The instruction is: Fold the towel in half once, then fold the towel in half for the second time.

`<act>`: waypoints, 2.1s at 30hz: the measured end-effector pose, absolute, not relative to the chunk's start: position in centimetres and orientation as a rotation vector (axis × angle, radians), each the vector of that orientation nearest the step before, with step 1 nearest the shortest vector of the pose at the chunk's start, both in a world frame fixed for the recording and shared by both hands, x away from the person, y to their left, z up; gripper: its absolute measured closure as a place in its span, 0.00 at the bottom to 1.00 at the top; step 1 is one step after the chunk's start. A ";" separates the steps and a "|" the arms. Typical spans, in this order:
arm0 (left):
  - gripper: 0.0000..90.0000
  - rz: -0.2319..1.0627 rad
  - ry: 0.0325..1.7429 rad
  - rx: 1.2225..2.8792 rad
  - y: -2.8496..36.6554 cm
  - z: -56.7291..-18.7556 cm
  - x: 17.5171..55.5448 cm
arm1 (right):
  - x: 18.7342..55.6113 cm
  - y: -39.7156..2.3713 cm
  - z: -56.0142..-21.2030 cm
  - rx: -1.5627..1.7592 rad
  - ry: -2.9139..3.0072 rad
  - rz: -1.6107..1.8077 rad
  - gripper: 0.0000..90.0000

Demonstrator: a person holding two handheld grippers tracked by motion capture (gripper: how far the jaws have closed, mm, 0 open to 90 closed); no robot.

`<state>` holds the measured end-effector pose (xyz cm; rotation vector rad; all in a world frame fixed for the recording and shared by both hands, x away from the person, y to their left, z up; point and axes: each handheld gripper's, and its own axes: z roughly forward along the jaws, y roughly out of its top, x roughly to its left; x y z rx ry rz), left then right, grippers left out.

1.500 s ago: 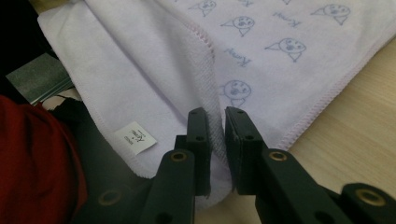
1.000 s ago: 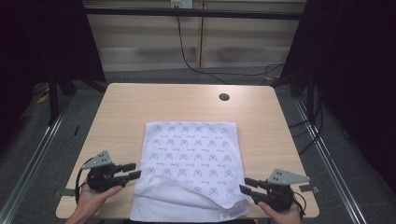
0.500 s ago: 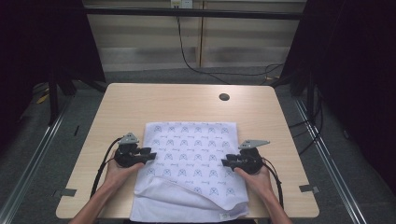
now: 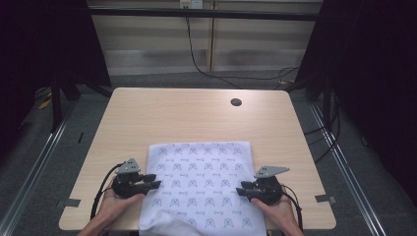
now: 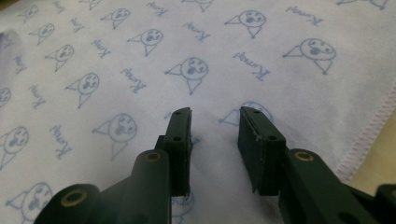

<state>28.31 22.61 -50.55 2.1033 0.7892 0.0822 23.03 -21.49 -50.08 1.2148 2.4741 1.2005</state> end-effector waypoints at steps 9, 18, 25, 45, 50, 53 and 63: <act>0.63 0.060 0.774 2.083 22.8 -49.6 27.2 | 21.2 -21.6 -49.2 1.195 2.476 1.223 0.67; 0.59 0.130 0.878 1.992 23.6 -49.2 33.2 | 28.1 -23.9 -47.5 1.237 2.276 1.228 0.56; 0.49 0.202 0.944 2.000 23.1 -49.8 36.4 | 33.5 -25.1 -49.2 1.352 2.233 1.205 0.47; 0.91 0.146 0.952 1.994 22.8 -50.4 37.1 | 35.8 -24.4 -50.4 1.374 2.313 1.287 0.94; 0.92 0.154 0.958 1.928 23.5 -49.3 37.5 | 35.9 -25.0 -48.8 1.367 2.245 1.356 0.95; 0.92 0.167 0.941 1.903 23.2 -48.3 37.9 | 36.1 -25.1 -47.5 1.349 2.201 1.381 0.95; 0.92 0.219 0.892 1.865 22.6 -44.4 39.1 | 36.9 -25.7 -44.2 1.342 2.106 1.407 0.95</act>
